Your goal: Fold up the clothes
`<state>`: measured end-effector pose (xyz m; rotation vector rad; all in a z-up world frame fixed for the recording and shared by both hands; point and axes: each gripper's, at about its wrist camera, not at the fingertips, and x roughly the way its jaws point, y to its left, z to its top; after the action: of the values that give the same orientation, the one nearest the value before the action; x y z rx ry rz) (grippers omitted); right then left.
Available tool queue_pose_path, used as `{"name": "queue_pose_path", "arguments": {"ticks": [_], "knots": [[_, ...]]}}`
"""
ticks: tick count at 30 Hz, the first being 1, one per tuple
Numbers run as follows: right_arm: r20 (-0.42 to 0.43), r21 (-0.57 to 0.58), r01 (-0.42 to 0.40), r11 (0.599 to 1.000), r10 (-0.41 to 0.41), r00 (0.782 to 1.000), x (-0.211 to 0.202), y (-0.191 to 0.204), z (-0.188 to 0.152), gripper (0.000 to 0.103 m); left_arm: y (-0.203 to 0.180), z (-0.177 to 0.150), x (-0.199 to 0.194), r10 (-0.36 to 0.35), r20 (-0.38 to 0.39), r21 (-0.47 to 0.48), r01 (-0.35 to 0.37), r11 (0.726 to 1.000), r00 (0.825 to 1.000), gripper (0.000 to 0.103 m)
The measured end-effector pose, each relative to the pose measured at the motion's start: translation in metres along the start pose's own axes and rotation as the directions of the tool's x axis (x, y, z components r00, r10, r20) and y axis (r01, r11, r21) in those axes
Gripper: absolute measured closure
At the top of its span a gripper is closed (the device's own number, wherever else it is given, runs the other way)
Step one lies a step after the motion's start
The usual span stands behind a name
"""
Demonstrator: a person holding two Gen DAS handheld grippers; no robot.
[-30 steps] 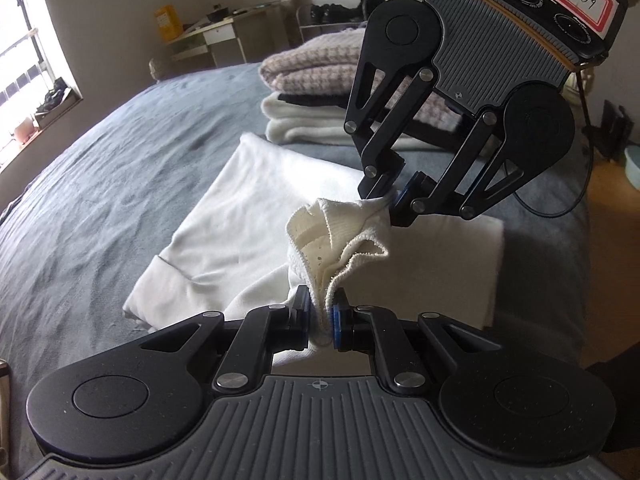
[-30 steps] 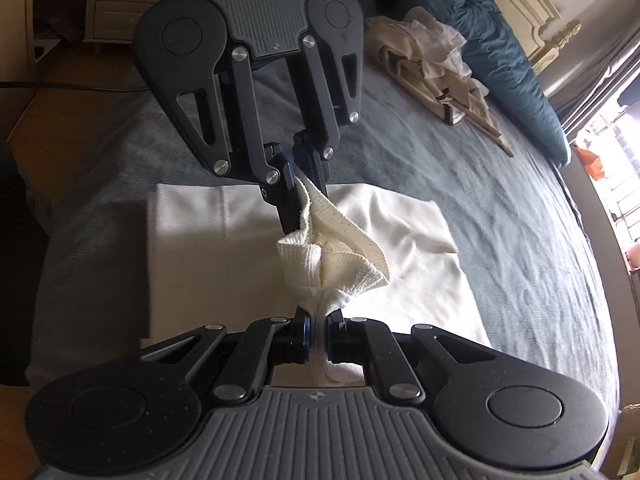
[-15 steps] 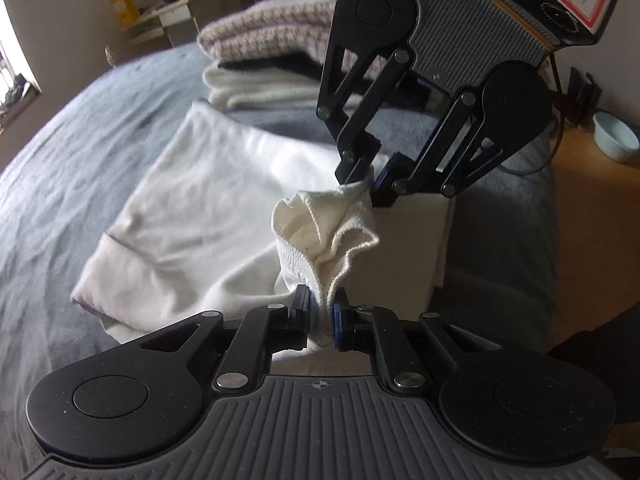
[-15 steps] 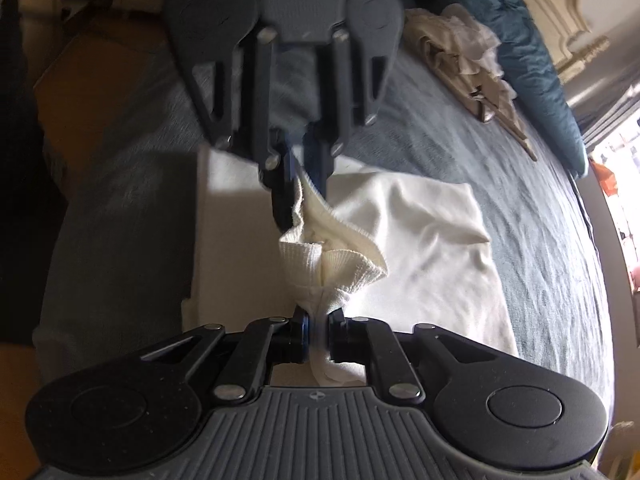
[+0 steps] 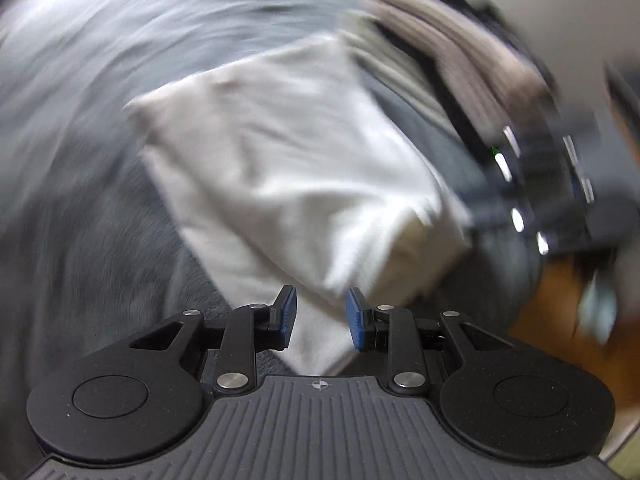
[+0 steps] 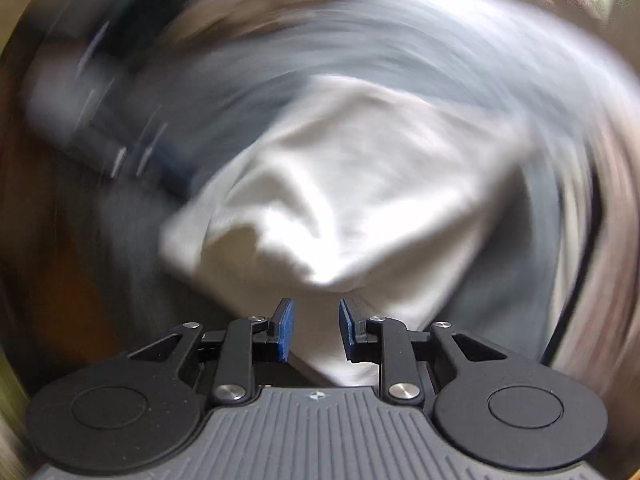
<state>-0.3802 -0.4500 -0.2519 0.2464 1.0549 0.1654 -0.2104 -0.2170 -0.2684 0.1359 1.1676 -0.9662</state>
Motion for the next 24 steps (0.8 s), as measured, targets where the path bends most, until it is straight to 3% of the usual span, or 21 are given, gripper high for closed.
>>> {"name": "queue_pose_path", "arguments": {"ticks": [1,2,4,6,9,13,18,21,22,24], "knots": [[0.022,0.179,-0.042,0.983,0.039,0.999,0.001,-0.015,0.004,0.071,0.008,0.004,0.001,-0.009,0.009,-0.101,0.010,0.995,1.000,0.075],[0.061,0.334,-0.090,0.938,0.074,0.995,0.002,-0.028,0.004,0.067,0.015,0.007,0.003,-0.015,0.016,-0.184,0.018,0.983,1.000,0.073],[0.124,0.567,-0.170,0.806,0.120,0.985,0.011,-0.049,0.000,0.060,0.021,0.012,0.012,-0.027,0.001,-0.283,0.026,0.959,1.000,0.069],[0.136,0.719,-0.190,0.669,0.133,0.982,0.025,-0.062,-0.007,0.060,0.023,0.015,0.022,-0.030,-0.024,-0.346,0.019,0.938,0.999,0.069],[0.130,0.820,-0.179,0.543,0.128,0.983,0.038,-0.069,-0.019,0.058,0.011,0.013,0.033,-0.022,-0.044,-0.324,0.007,0.946,0.999,0.068],[0.141,0.859,-0.210,0.466,0.179,0.974,0.047,-0.065,-0.027,0.058,0.006,0.008,0.047,-0.060,-0.074,-0.337,0.032,0.941,0.995,0.068],[0.140,0.903,-0.219,0.369,0.227,0.964,0.064,-0.065,-0.038,0.058,0.008,0.001,0.055,-0.052,-0.115,-0.353,0.008,0.936,0.992,0.069],[0.133,0.902,-0.218,0.371,0.242,0.961,0.072,-0.061,-0.035,0.065,0.010,-0.002,0.058,-0.054,-0.105,-0.389,0.009,0.921,0.993,0.074],[0.127,0.897,-0.216,0.387,0.242,0.962,0.072,-0.060,-0.034,0.076,0.010,-0.003,0.059,-0.050,-0.099,-0.400,0.006,0.916,0.994,0.077],[0.113,0.879,-0.207,0.429,0.235,0.965,0.071,-0.057,-0.032,0.084,0.011,-0.005,0.058,-0.038,-0.084,-0.419,-0.001,0.908,0.996,0.089]]}}
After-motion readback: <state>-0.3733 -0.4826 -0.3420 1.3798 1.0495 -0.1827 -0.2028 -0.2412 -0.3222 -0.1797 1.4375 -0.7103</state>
